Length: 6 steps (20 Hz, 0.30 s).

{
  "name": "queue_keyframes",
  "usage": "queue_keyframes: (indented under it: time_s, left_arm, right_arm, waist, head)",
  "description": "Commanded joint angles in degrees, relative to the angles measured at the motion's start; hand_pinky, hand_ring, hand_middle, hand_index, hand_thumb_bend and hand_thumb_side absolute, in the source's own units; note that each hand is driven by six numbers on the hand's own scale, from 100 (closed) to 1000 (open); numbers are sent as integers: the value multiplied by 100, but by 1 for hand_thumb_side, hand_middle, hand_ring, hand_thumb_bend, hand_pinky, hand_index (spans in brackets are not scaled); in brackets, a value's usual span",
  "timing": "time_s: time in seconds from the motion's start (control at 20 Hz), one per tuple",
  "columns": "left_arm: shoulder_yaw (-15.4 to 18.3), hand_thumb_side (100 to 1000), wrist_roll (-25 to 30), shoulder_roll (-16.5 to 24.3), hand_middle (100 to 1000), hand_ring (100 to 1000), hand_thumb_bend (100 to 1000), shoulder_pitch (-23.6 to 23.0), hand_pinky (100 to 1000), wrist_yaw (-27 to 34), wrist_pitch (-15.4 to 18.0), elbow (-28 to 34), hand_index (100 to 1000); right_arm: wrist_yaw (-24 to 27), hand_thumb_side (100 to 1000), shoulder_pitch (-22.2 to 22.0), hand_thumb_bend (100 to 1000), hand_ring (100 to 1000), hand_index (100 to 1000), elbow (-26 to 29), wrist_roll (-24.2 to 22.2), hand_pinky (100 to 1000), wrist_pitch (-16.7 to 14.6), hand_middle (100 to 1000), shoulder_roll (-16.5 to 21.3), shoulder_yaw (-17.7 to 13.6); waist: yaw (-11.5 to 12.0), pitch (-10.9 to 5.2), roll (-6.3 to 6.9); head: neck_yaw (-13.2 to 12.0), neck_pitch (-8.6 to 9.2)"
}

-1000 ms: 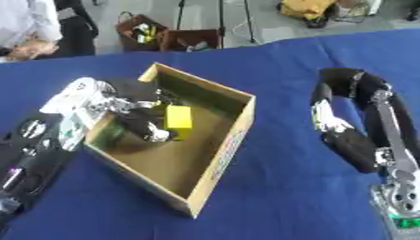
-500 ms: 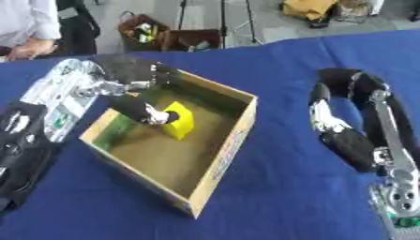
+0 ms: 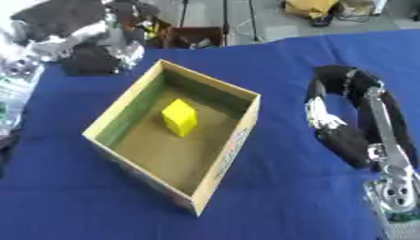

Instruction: Pick up objects on the table and place them in the box.

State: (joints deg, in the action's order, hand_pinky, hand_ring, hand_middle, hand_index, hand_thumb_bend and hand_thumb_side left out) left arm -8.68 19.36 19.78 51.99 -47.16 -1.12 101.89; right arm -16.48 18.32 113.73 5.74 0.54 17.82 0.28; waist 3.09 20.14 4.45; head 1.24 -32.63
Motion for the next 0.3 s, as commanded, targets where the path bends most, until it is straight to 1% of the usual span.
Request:
queue_keyframes:
  time_s: [0.05, 0.15, 0.2, 0.25, 0.3]
  left_arm:
    - [238, 823, -885, 166, 633, 647, 100, -328, 506, 822, -673, 822, 868]
    - [400, 816, -1582, 149, 599, 608, 100, -679, 463, 1355, -1055, 1150, 843]
    - [456, 824, -1954, 114, 591, 599, 100, -817, 451, 1642, -1141, 1211, 839]
    - [496, 858, -2317, 75, 592, 597, 100, -940, 449, 1947, -1132, 1241, 845]
    - [536, 882, -2653, 28, 593, 596, 100, -1058, 449, 2242, -1040, 1256, 846]
  right_arm:
    - [1, 490, 61, 100, 677, 747, 86, 69, 746, -18, 617, 45, -67]
    - [6, 490, 72, 100, 677, 747, 86, 100, 745, -26, 618, 39, -80]
    - [10, 488, 79, 100, 677, 747, 86, 119, 745, -31, 618, 34, -88]
    - [16, 486, 86, 100, 676, 747, 86, 140, 745, -37, 616, 29, -95]
    - [26, 485, 97, 100, 676, 747, 86, 166, 744, -45, 616, 24, -101]
  waist:
    - [33, -127, -41]
    - [56, -118, -63]
    - [68, -113, -77]
    - [79, -109, -91]
    - [89, -103, -105]
  head:
    - [1, -50]
    - [-17, -55]
    - [-26, -59]
    - [-41, -62]
    - [-65, -61]
